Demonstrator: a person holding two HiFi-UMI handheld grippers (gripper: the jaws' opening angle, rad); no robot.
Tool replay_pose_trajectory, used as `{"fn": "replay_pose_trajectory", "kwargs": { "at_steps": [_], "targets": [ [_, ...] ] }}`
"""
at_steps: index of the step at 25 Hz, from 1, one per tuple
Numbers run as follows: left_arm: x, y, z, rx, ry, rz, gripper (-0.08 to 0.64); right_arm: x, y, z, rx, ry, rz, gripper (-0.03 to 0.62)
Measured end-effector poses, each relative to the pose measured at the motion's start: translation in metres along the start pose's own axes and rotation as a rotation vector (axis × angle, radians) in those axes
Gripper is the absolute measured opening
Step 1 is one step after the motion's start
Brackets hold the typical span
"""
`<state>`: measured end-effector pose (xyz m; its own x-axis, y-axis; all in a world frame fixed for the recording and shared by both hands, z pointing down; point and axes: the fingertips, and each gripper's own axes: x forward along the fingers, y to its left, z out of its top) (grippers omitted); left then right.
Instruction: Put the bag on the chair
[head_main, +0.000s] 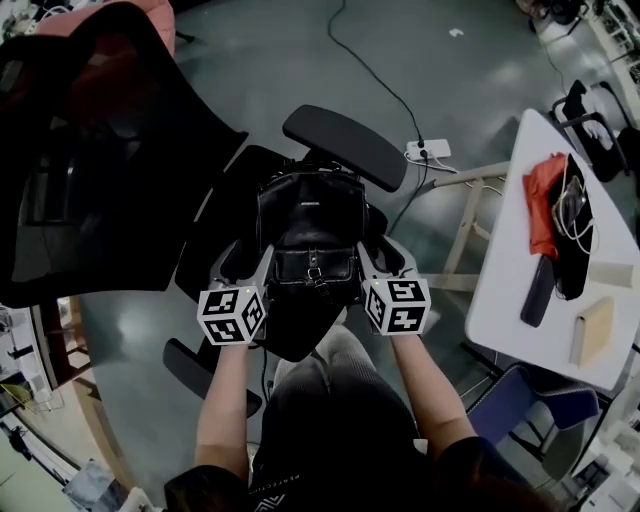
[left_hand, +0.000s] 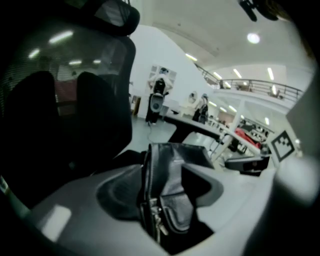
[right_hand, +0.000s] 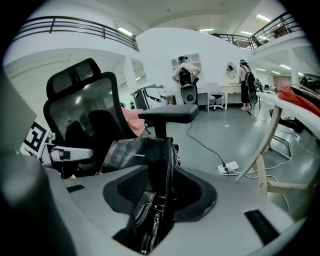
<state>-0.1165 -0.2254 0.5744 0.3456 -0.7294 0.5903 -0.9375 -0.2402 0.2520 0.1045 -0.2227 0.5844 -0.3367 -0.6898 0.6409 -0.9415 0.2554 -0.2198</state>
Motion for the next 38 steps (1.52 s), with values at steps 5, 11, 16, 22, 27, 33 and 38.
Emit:
{"fn": "replay_pose_trajectory", "kwargs": {
  "at_steps": [5,11,16,22,27,33,38],
  "targets": [
    [-0.032,-0.015,0.007,-0.030,-0.038,-0.031,0.202,-0.027,0.016,0.006,0.016,-0.030,0.017,0.113],
    [-0.061,-0.031,0.016,-0.050,-0.064,-0.073,0.163,-0.053,0.030,0.013,0.034,-0.061,0.038,0.078],
    [-0.081,-0.042,0.018,-0.039,-0.067,-0.087,0.107,-0.073,0.038,0.019,0.021,-0.082,0.018,0.022],
    [-0.108,-0.051,0.027,-0.077,-0.095,-0.118,0.062,-0.094,0.059,0.018,0.014,-0.100,0.036,0.000],
    [-0.132,-0.060,0.033,-0.056,-0.113,-0.137,0.034,-0.113,0.075,0.009,0.012,-0.096,0.038,-0.002],
    [-0.151,-0.062,0.025,-0.040,-0.104,-0.121,0.028,-0.132,0.087,0.005,0.007,-0.108,0.040,-0.002],
    [-0.164,-0.066,0.027,-0.027,-0.120,-0.116,0.025,-0.144,0.093,0.006,0.004,-0.118,0.048,-0.002]
  ]
}}
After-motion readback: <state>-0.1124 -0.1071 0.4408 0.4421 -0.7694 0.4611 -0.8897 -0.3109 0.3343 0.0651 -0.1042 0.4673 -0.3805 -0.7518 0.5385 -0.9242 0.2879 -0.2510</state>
